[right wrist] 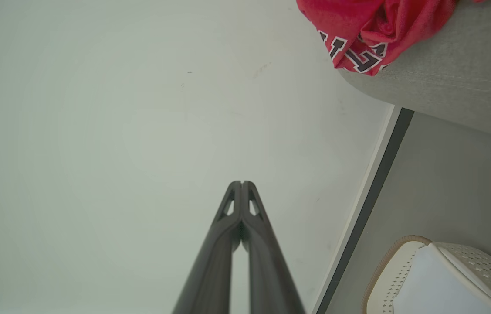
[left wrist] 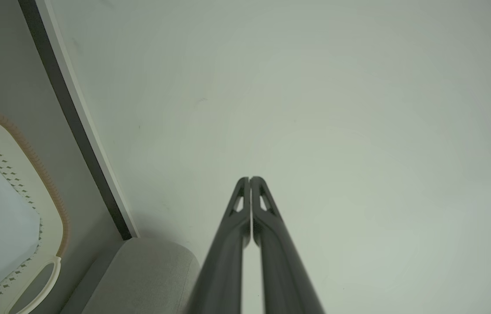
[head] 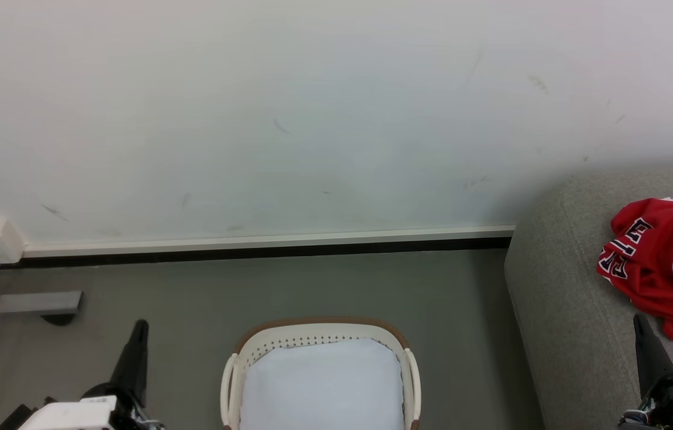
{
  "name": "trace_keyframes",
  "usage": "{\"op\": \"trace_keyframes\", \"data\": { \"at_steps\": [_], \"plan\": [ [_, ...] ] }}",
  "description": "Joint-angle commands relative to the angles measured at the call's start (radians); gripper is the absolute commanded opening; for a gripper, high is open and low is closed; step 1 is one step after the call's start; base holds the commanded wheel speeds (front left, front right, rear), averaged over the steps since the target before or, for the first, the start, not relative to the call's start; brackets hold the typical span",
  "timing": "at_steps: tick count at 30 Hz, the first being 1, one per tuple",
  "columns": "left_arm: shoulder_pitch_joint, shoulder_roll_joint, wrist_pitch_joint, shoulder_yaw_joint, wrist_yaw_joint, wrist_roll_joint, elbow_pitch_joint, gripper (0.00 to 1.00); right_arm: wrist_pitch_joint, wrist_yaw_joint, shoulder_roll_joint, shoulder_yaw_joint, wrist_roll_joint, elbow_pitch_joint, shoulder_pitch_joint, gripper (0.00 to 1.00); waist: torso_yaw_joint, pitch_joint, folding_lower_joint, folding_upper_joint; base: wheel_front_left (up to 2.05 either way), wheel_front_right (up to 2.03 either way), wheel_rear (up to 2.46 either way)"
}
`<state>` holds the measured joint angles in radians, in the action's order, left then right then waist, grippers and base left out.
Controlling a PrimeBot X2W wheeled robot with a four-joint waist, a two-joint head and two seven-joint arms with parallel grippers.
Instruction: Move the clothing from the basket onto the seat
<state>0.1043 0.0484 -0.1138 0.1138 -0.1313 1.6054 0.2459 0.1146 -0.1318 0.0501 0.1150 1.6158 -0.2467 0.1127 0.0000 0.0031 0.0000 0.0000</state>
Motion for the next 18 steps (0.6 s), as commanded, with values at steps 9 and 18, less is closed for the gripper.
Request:
{"op": "trace_keyframes", "data": {
  "at_steps": [9, 18],
  "plan": [
    [0.008, 0.002, -0.004, 0.001, 0.001, 0.014, -0.004, 0.0, 0.003, 0.002, 0.0, 0.004, -0.007, 0.004, -0.009, 0.0, 0.0, 0.0, 0.0, 0.0, 0.0, 0.0, 0.0],
    [0.008, 0.002, -0.004, 0.001, 0.001, 0.014, -0.004, 0.0, 0.004, 0.002, 0.0, 0.004, -0.007, 0.004, -0.009, 0.0, 0.0, 0.0, 0.0, 0.0, 0.0, 0.0, 0.0]
  ]
}}
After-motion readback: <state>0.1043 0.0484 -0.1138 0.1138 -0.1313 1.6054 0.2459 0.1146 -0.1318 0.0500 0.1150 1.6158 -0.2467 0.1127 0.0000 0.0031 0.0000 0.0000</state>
